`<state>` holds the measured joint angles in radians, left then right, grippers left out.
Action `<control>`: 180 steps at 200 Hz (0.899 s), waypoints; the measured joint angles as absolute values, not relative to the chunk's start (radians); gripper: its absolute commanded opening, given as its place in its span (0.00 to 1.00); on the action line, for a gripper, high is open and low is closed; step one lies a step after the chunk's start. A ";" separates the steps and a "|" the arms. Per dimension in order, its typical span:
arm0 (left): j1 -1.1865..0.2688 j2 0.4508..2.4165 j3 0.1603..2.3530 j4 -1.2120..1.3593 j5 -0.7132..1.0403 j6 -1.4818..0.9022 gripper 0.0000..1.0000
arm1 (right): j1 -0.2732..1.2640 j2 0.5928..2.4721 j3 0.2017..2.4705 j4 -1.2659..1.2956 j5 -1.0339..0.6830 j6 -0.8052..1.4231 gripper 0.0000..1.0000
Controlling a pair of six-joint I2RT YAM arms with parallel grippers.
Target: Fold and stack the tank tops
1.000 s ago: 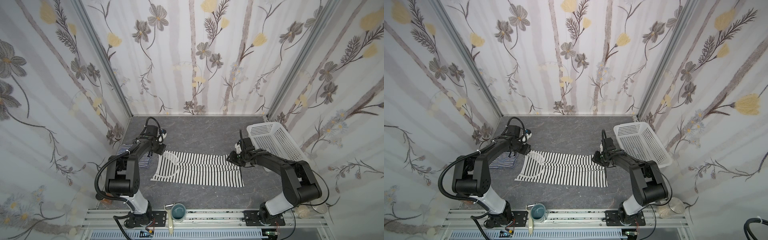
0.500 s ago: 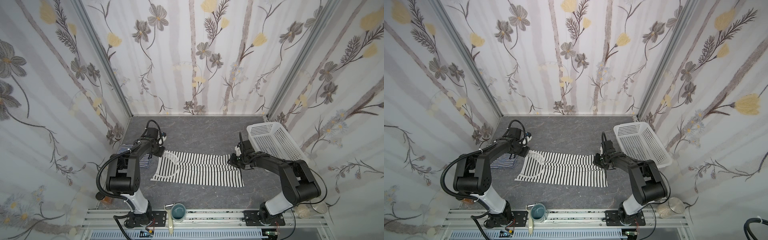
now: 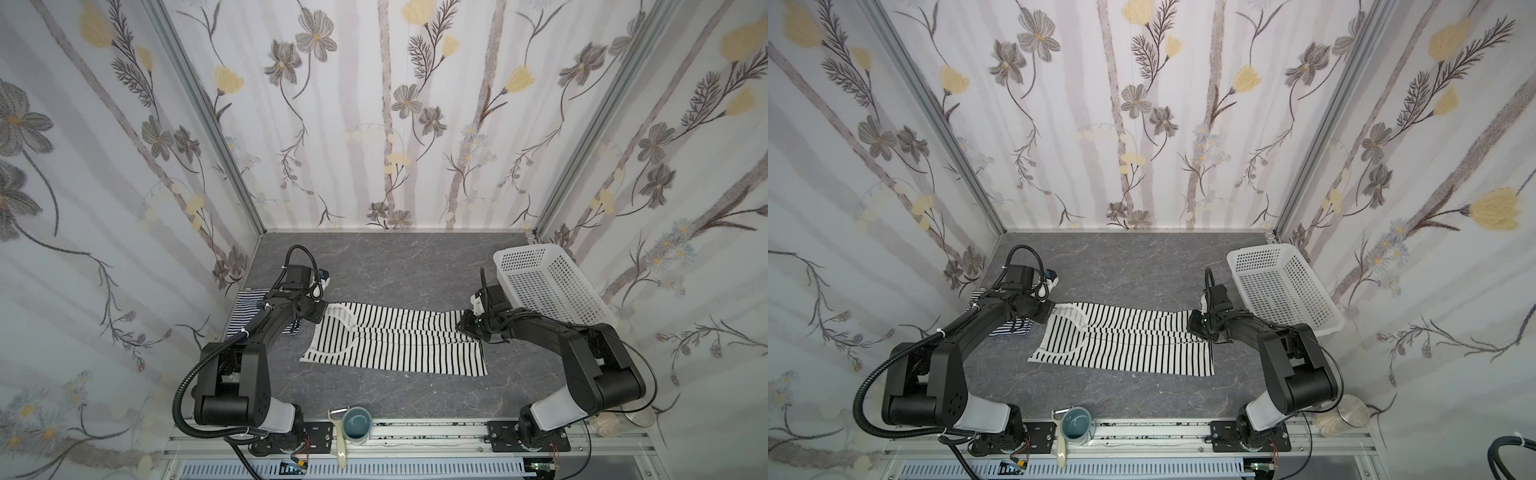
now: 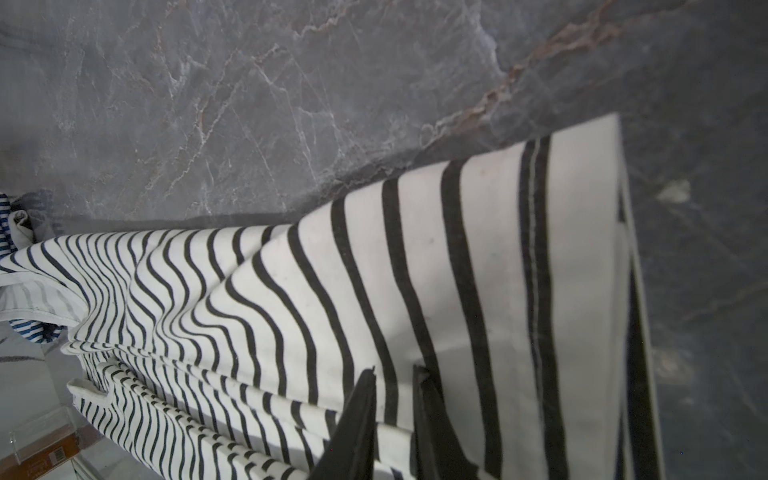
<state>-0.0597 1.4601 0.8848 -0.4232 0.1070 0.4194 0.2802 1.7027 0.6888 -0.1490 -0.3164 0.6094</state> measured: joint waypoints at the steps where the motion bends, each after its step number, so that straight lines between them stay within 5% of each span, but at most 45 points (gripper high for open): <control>1: -0.059 1.460 0.884 -0.422 0.106 0.419 0.00 | 0.280 1.702 0.688 -0.150 -0.316 0.609 0.20; 63: -0.033 1.465 0.825 -0.363 0.058 0.418 0.12 | 0.273 1.683 0.675 -0.176 -0.317 0.601 0.19; 106: -0.022 1.535 0.823 -0.319 0.041 0.411 0.37 | 0.272 1.677 0.675 -0.181 -0.335 0.593 0.20; 180: -0.023 1.455 0.815 -0.321 0.020 0.391 0.48 | 0.273 1.554 0.679 -0.236 -0.403 0.556 0.21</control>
